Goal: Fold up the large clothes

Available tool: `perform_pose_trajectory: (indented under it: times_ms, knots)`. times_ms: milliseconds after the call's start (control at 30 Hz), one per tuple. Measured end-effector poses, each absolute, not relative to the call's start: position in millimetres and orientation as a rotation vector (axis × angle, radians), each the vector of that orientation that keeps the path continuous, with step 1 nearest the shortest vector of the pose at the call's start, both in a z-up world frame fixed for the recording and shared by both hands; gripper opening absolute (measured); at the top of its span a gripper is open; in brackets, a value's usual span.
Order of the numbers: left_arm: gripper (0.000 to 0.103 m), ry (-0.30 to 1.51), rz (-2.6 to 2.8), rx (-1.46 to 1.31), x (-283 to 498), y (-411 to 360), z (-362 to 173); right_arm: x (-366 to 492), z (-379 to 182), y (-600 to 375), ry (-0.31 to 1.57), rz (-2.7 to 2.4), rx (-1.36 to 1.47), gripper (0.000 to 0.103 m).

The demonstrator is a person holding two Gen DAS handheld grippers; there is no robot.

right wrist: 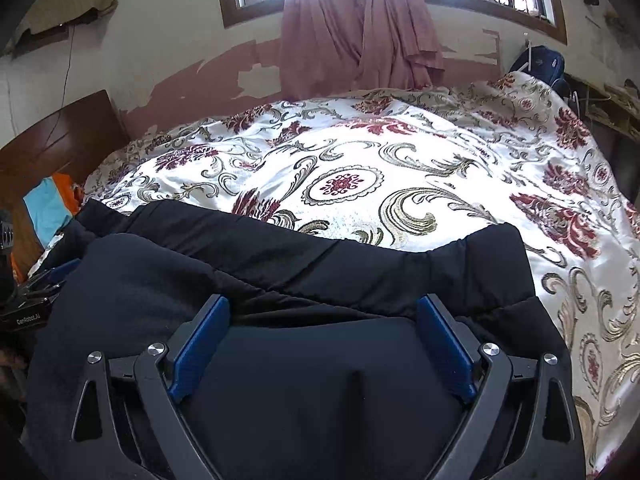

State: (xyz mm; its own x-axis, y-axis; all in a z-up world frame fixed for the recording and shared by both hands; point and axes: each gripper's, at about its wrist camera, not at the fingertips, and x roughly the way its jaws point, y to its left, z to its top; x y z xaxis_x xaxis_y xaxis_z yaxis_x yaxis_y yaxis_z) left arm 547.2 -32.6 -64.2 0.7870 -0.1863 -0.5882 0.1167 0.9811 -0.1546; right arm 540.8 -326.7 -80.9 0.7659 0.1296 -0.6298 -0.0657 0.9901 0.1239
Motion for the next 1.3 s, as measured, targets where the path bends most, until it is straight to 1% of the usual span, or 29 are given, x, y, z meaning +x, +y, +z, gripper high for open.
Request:
perform_pose_trajectory:
  times_ms: [100,300,467,800,1000,1167,1300]
  knots:
    - [0.103,0.626,-0.165,-0.120,537.6,-29.1,-60.7,532.0,-76.8,-325.6,0.678,0.106,0.082,0.092]
    - [0.103,0.668,-0.165,-0.141,524.9,-19.1,-48.6,515.2,-68.4,-337.3,0.679,0.139,0.122,0.095]
    - [0.103,0.660,-0.093,-0.119,496.8,-8.9,-35.0,499.0,-64.9,-338.9,0.686,0.178,0.125,0.096]
    - [0.103,0.638,0.076,-0.256,451.3,70.9,-9.7,454.9,-55.5,-368.1,0.645,0.233,0.189,0.096]
    - [0.103,0.702,0.093,-0.332,449.1,104.1,-18.4,431.6,-57.5,-400.7,0.637,0.207,0.231,0.096]
    - [0.103,0.736,0.062,-0.361,453.5,107.7,-27.0,420.3,-74.6,-427.0,0.665,0.185,0.318,0.096]
    - [0.103,0.777,0.041,-0.333,459.6,103.8,-35.8,423.7,-90.9,-438.0,0.699,0.187,0.378,0.096]
